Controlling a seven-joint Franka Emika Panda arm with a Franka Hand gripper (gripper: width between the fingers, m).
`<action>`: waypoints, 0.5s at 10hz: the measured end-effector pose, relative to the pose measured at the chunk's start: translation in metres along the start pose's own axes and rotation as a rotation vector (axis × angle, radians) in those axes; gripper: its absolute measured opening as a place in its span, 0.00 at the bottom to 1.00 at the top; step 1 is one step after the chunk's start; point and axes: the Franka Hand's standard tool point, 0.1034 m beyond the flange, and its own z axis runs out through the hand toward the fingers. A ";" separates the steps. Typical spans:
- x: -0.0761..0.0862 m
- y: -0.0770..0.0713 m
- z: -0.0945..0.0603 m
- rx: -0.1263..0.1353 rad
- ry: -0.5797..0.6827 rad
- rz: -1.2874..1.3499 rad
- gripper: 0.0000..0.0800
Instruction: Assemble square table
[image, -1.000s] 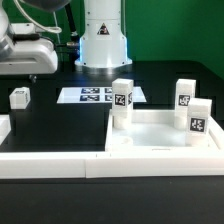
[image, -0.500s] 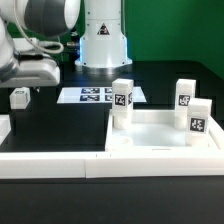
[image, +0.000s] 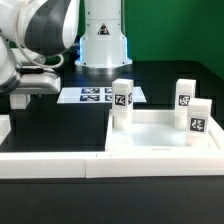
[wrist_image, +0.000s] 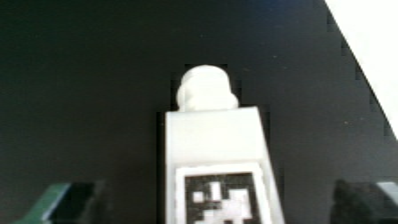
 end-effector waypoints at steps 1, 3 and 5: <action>0.000 0.000 0.000 0.000 0.000 0.000 0.67; 0.000 0.000 0.000 0.000 0.000 0.000 0.36; 0.000 0.000 0.000 0.000 0.000 0.000 0.36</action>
Offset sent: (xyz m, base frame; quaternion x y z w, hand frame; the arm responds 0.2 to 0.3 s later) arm 0.0000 0.0000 0.0000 0.0000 0.0000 0.0000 1.0000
